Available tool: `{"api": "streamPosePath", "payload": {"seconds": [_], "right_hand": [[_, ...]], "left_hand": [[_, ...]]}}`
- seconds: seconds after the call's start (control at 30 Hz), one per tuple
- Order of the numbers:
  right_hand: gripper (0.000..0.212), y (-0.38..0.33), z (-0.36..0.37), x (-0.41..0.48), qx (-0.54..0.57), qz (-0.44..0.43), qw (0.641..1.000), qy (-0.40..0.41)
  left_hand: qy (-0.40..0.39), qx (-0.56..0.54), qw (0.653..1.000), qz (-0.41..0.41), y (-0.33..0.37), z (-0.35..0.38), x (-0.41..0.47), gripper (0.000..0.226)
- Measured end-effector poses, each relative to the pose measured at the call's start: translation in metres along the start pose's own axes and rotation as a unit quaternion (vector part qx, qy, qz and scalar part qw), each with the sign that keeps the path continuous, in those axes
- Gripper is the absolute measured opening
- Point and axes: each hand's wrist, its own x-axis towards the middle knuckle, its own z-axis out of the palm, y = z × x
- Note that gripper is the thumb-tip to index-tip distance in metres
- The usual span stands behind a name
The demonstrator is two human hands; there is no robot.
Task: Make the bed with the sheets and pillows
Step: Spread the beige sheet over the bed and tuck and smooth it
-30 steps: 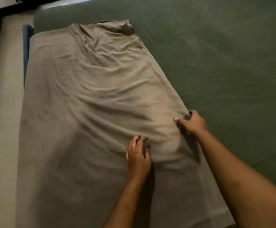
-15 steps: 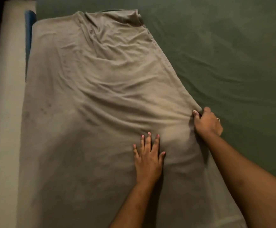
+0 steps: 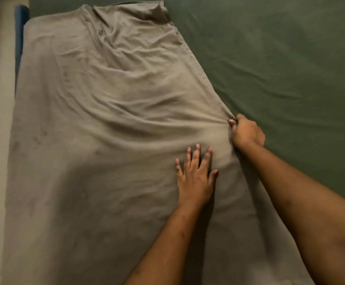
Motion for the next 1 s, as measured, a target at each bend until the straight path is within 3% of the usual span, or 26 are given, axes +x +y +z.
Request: {"api": "streamPosePath", "payload": {"seconds": [0.17,0.37,0.53,0.67,0.8,1.0], "right_hand": [[0.034,0.000,0.009,0.014,0.009,0.032,0.999,0.004],[0.059,-0.030,0.001,0.060,0.039,0.019,0.999,-0.020],[0.038,-0.056,0.006,0.085,-0.008,-0.061,0.996,-0.057],[0.032,-0.042,0.006,0.098,-0.035,-0.090,0.995,-0.029],[0.035,-0.039,0.011,0.100,-0.024,-0.080,0.996,-0.007],[0.057,-0.066,0.005,0.112,-0.009,-0.078,0.997,-0.002]], "left_hand": [[0.003,-0.006,1.000,-0.023,0.004,-0.008,0.026,0.059],[0.018,0.000,0.999,-0.044,0.003,-0.004,0.051,0.059],[0.027,0.001,0.998,-0.059,0.015,-0.002,0.073,0.059],[0.036,-0.007,0.997,-0.064,0.021,-0.005,0.090,0.059],[0.045,-0.002,0.996,-0.082,0.015,-0.010,0.104,0.059],[0.051,0.030,0.994,-0.097,0.002,-0.013,0.123,0.058]]}}
